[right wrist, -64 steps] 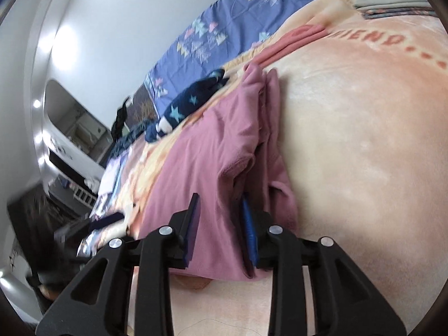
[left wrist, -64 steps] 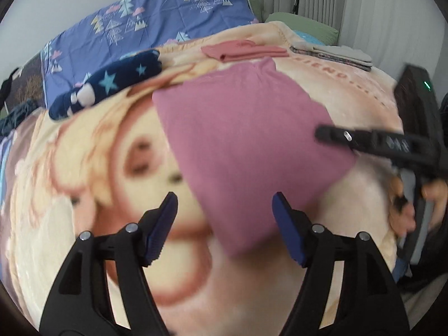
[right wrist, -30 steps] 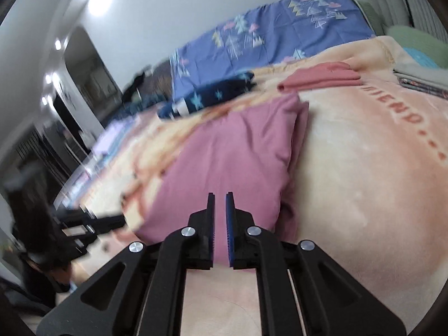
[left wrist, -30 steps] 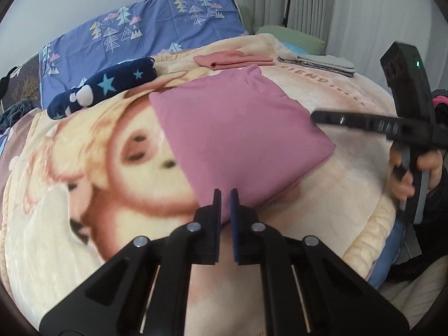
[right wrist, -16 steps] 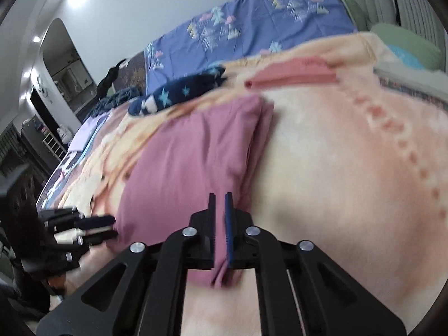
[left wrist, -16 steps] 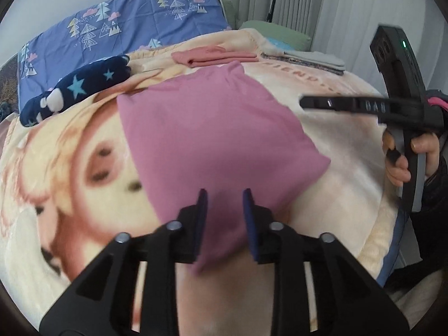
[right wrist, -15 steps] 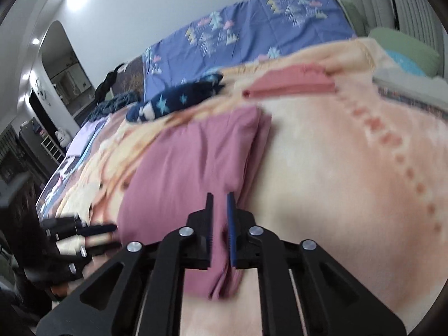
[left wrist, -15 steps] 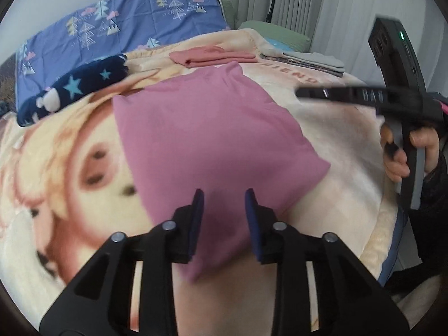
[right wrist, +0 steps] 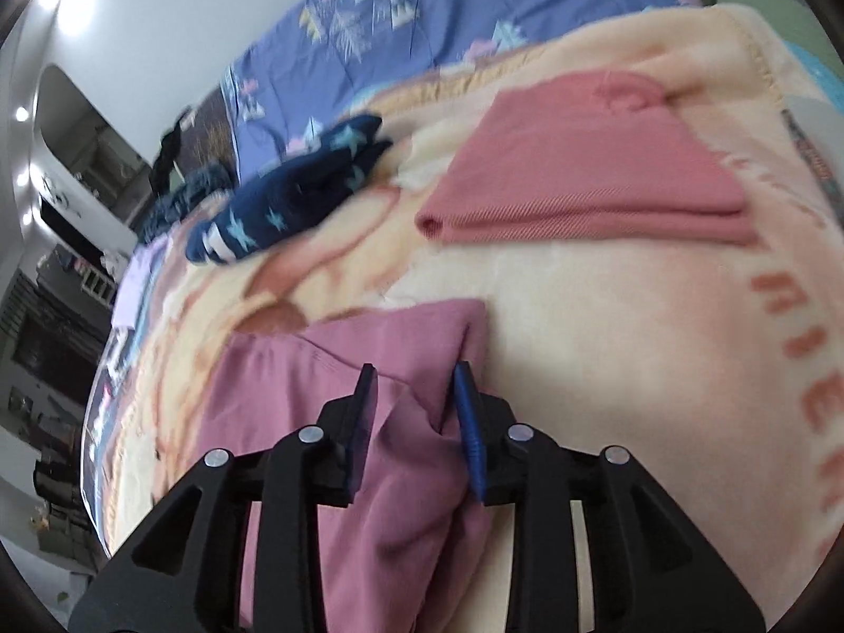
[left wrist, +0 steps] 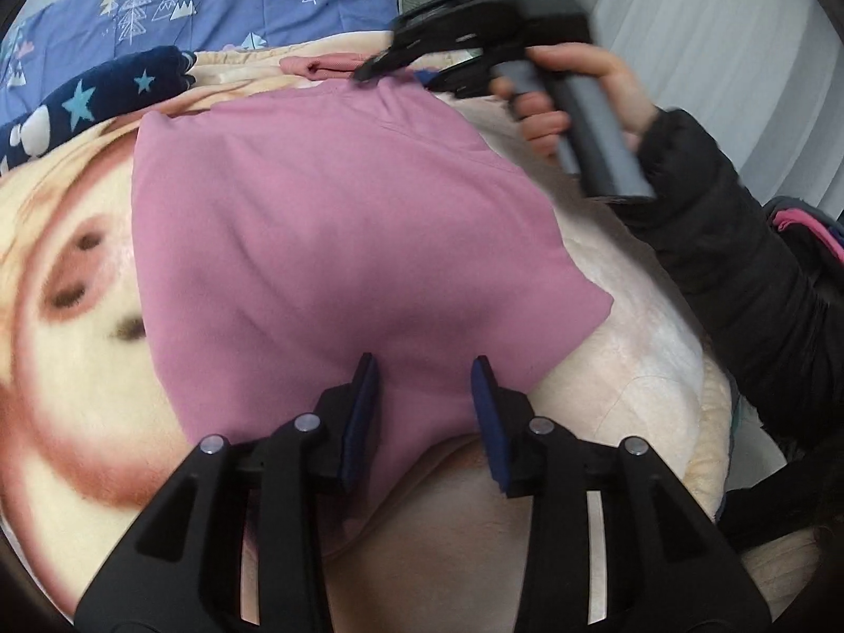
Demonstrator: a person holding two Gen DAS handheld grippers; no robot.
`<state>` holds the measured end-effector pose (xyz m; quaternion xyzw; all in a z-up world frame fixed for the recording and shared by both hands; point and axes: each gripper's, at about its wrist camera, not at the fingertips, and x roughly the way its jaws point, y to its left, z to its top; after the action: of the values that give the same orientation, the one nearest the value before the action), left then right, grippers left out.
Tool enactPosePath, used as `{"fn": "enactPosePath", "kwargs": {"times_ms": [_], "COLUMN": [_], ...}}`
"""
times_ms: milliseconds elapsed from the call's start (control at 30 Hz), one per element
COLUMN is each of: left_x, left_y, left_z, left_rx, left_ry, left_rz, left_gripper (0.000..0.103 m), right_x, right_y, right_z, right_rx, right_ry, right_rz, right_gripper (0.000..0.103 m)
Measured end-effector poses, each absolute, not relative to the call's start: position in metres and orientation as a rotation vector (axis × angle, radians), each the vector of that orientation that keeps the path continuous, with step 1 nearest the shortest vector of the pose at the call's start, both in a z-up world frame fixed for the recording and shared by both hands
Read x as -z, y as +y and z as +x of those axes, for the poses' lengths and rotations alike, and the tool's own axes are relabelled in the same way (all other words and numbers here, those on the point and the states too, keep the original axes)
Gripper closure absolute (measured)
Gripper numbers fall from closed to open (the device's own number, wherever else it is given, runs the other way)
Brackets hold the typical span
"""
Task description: Fold small clothes
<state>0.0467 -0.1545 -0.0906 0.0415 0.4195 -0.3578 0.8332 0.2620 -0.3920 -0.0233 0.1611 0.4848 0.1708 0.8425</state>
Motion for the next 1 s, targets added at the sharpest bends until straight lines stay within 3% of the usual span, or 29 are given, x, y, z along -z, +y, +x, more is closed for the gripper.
{"fn": "enactPosePath", "kwargs": {"times_ms": [33, 67, 267, 433, 567, 700, 833, 900, 1000], "left_x": [0.091, 0.092, 0.092, 0.091, 0.09, 0.089, 0.088, 0.088, 0.084], "left_y": [-0.156, -0.157, -0.155, -0.155, -0.155, -0.156, -0.158, -0.162, -0.166], "left_z": [0.046, 0.045, 0.038, 0.036, 0.035, 0.033, 0.029, 0.029, 0.022], "left_rx": [0.755, 0.751, 0.746, 0.741, 0.738, 0.735, 0.72, 0.705, 0.66], "left_ry": [0.885, 0.883, 0.873, 0.865, 0.861, 0.857, 0.848, 0.841, 0.812], "left_rz": [0.098, 0.106, 0.12, 0.132, 0.134, 0.14, 0.168, 0.194, 0.251], "left_gripper": [0.065, 0.065, 0.064, 0.064, 0.064, 0.064, 0.063, 0.063, 0.06], "right_x": [0.029, 0.03, -0.016, 0.036, 0.004, -0.022, 0.024, 0.047, 0.024], "right_y": [-0.388, -0.387, -0.372, -0.375, -0.405, -0.395, -0.374, -0.376, -0.377], "right_z": [0.266, 0.267, 0.243, 0.278, 0.247, 0.181, 0.147, 0.144, 0.131], "right_rx": [-0.342, -0.329, -0.294, -0.17, -0.192, -0.394, -0.356, -0.325, -0.201], "right_ry": [1.03, 1.015, 0.742, 0.876, 0.778, 0.726, 0.867, 0.849, 0.821], "right_rz": [0.322, 0.321, 0.163, 0.027, 0.189, 0.175, 0.029, 0.022, 0.062], "right_gripper": [0.077, 0.101, 0.1, 0.1, 0.096, 0.096, 0.093, 0.093, 0.091]}}
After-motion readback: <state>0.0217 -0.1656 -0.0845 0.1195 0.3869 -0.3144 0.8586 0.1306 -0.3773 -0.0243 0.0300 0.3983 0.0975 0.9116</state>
